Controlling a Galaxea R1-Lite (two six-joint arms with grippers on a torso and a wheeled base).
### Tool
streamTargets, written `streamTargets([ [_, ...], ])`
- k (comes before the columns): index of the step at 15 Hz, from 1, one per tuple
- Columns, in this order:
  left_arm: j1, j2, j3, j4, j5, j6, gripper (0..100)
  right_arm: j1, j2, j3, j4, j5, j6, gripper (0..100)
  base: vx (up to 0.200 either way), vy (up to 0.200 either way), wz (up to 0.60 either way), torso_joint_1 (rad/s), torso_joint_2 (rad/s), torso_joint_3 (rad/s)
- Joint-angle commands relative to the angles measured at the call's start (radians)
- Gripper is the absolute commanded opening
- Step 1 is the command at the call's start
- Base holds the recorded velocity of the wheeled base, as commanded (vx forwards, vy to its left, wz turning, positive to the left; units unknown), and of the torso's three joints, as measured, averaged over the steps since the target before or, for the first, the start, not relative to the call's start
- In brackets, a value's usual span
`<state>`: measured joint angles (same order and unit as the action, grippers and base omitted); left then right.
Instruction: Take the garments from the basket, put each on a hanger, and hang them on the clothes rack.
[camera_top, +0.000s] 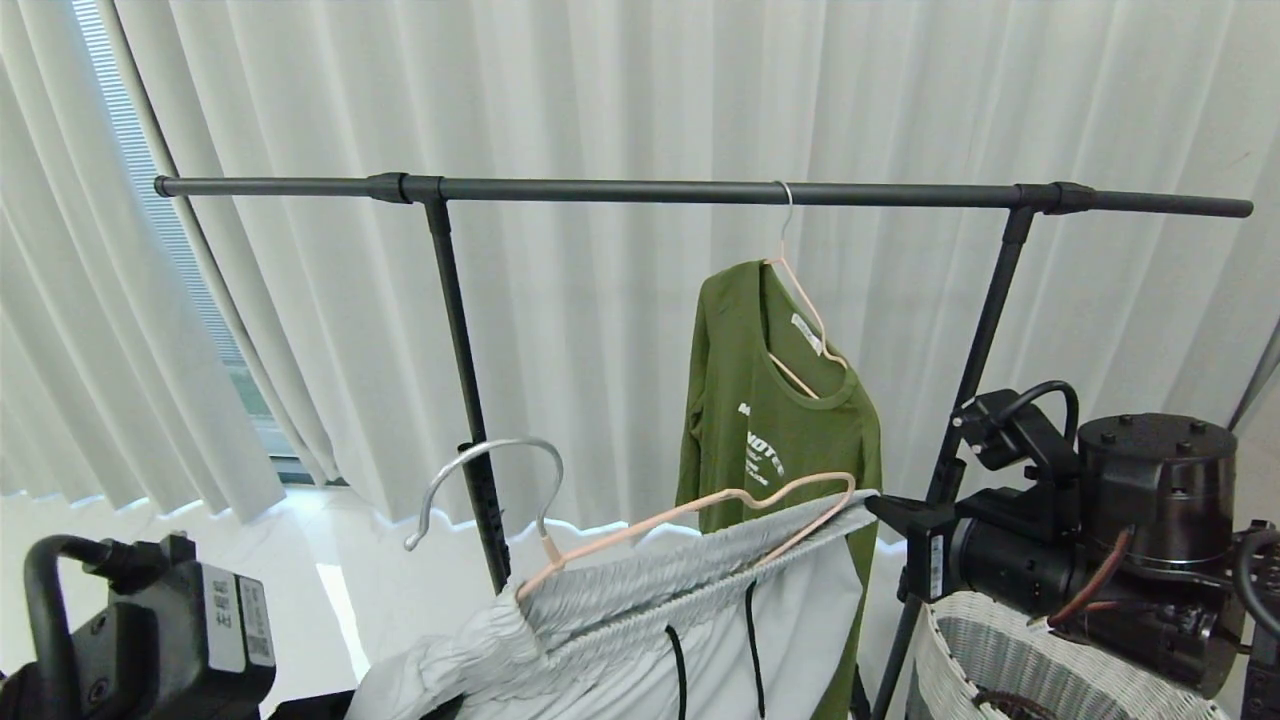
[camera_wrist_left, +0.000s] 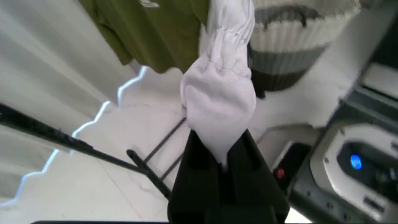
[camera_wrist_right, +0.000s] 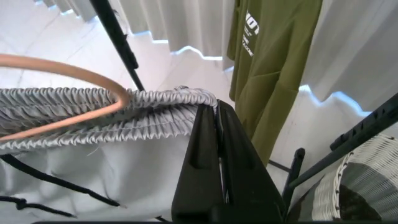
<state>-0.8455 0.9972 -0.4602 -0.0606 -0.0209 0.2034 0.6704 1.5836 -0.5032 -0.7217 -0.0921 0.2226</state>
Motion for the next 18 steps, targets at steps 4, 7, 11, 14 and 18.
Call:
streamTargets([
  [4,0.002,0.001,0.101,0.012,-0.031,0.071,0,-0.017,-0.045,-0.003,0.062,0.072,-0.061,0,0.000,0.000,0.00,0.000,0.00,0.000],
  [7,0.003,0.031,0.107,0.048,-0.027,0.077,0,-0.022,-0.106,-0.029,0.191,0.172,-0.160,0,0.000,0.000,0.00,0.000,0.00,0.000],
  [11,0.008,0.106,0.097,0.085,0.019,0.120,0,0.005,-0.140,-0.071,0.285,0.201,-0.207,0,0.000,0.000,0.00,0.000,0.00,0.000],
  [14,0.008,0.164,0.077,0.108,0.071,0.154,0,0.064,-0.174,-0.106,0.383,0.201,-0.209,0,0.000,0.000,0.00,0.000,0.00,0.000],
  [18,0.008,0.212,0.075,0.125,0.137,0.156,0,0.147,-0.175,-0.135,0.410,0.196,-0.223,0,0.000,0.000,0.00,0.000,0.00,0.000],
])
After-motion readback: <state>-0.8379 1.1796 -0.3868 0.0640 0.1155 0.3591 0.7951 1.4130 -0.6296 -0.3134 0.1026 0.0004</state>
